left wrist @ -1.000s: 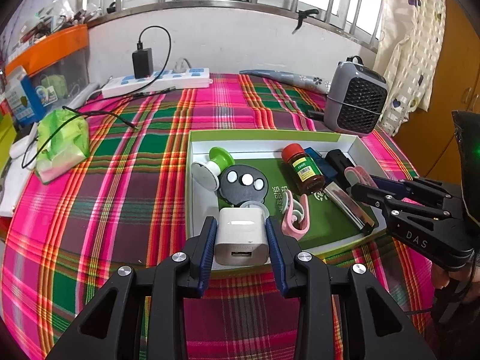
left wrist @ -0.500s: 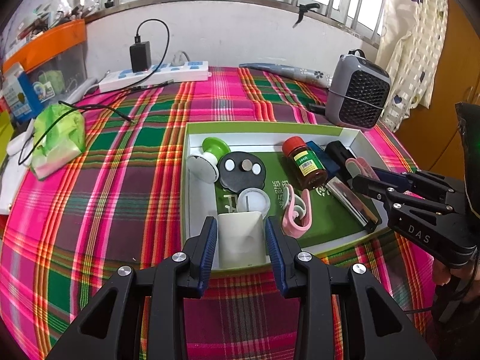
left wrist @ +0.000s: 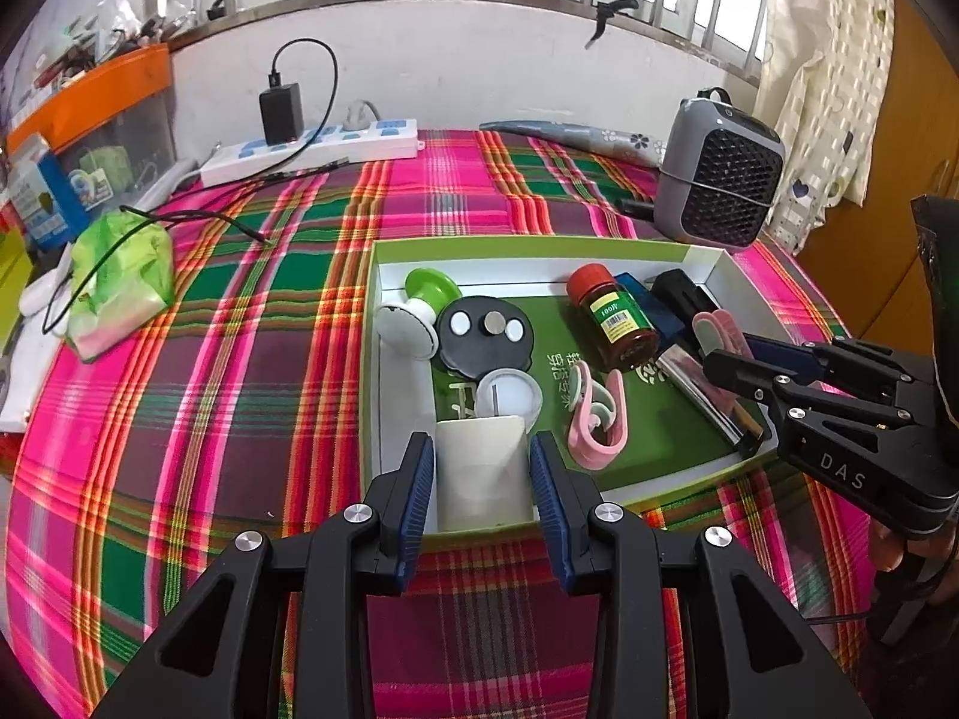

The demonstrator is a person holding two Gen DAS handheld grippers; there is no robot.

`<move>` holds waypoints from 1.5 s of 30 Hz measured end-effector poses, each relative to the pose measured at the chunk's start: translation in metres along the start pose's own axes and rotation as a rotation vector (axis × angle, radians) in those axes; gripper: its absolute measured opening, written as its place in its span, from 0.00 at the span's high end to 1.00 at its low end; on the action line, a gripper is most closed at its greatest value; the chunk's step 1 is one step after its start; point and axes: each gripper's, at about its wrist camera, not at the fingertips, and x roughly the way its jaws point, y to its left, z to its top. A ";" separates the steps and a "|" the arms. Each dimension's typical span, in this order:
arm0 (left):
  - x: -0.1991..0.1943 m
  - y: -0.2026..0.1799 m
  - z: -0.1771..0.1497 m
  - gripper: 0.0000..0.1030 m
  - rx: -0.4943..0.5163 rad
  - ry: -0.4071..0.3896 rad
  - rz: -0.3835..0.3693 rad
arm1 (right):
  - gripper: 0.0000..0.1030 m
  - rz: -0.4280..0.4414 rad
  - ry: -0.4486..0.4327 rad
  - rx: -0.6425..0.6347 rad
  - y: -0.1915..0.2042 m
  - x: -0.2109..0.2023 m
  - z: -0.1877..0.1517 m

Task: Organize rigid objects
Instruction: 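Lower charger into box and open left tool while right tool releases pink clip, then lift both open tools up and away from the box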

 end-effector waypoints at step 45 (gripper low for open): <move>-0.052 -0.022 -0.053 0.67 -0.008 -0.031 0.077 | 0.65 -0.018 -0.050 0.104 0.030 -0.059 -0.053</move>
